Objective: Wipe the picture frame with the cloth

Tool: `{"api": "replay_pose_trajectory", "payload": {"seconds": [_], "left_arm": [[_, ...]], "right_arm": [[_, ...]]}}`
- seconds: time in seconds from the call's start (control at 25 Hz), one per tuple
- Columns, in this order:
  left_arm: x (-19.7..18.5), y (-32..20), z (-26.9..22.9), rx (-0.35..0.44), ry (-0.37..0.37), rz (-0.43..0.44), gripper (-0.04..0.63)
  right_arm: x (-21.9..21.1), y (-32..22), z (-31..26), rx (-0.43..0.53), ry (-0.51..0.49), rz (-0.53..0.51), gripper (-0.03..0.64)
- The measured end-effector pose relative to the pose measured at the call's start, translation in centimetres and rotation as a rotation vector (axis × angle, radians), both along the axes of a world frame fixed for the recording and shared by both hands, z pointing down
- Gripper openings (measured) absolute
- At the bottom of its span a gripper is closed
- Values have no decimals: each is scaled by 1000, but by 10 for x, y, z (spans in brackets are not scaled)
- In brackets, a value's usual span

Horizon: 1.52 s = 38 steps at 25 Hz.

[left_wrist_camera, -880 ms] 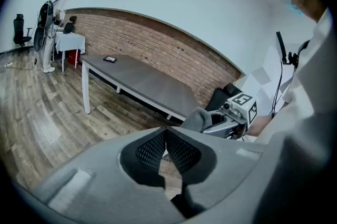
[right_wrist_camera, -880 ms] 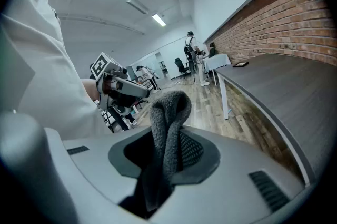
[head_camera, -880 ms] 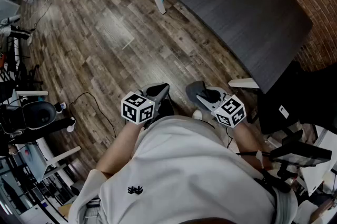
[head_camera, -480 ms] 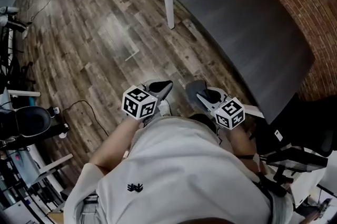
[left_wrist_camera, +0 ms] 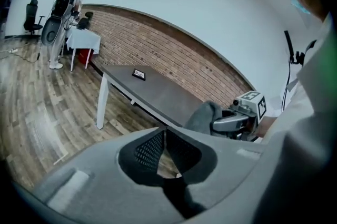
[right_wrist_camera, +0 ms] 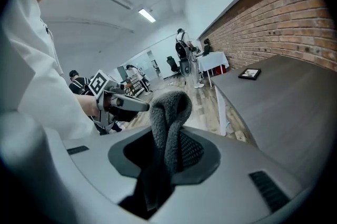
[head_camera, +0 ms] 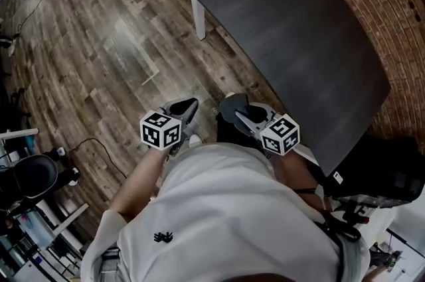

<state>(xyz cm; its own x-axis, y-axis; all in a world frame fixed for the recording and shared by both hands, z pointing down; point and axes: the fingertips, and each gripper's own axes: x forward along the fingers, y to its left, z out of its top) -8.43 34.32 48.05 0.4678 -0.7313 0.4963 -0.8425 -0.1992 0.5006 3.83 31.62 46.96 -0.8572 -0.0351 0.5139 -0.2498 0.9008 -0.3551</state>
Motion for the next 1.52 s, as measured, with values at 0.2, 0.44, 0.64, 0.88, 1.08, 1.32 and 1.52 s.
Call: {"api": "replay_pose_trajectory", "payload": {"seconds": [0.2,0.44,0.64,0.88,1.08,1.32,1.52], "left_arm": [[-21,-119,-4,-9,-82,11,15],[-46,-261,-15,25,-118,7,43],[-75,-368,13,-4,-129,105,69],[-111,-501,62,-110,-116,191,106],[-104,-568,101,-160,-103,291,121],[-98,-608,141,-212,-173,261,140],[-96,-620,153,-200,-273,197,135]], "right_arm": [[-34,-128,-8,29,-62,-36,107],[-45,-239,-14,64,-56,-12,109],[-50,-309,2,54,-18,145,109],[-84,-383,-7,10,-17,433,109],[-104,-418,-6,-1,23,588,109],[-84,-414,1,-31,82,656,110],[-35,-417,-1,-29,118,709,110]]}}
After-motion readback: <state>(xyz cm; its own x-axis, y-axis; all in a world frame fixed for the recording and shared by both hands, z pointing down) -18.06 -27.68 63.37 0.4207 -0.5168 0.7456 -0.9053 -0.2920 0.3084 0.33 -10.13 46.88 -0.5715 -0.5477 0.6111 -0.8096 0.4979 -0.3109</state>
